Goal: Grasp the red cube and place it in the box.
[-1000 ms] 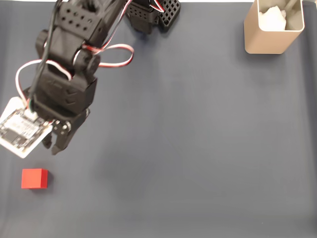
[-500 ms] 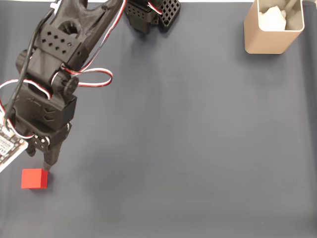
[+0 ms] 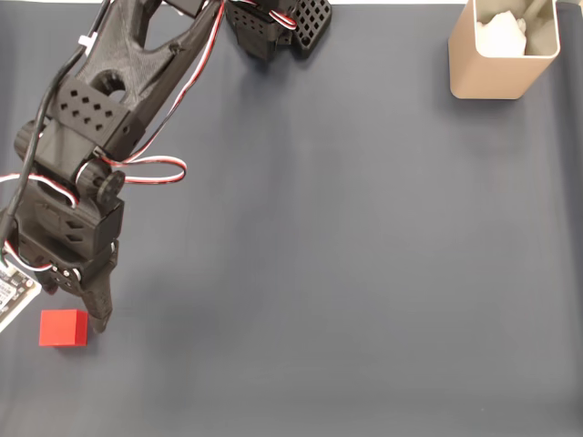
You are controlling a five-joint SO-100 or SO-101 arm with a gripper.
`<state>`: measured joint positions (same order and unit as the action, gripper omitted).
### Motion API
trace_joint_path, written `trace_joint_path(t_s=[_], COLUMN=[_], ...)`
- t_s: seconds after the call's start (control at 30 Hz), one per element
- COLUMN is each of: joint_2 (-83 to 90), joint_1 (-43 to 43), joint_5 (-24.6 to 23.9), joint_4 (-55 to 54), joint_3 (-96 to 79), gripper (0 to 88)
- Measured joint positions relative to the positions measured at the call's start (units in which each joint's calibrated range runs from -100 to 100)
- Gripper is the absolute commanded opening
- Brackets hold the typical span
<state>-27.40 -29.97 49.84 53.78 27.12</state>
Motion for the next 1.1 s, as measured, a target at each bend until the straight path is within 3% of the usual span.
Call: trace_joint_path(t_s=[1.1], joint_2=[-19.8], joint_1=[-1.78], joint_5=[1.95], joint_4=[0.48], joint_3=[20.43], gripper=[33.3])
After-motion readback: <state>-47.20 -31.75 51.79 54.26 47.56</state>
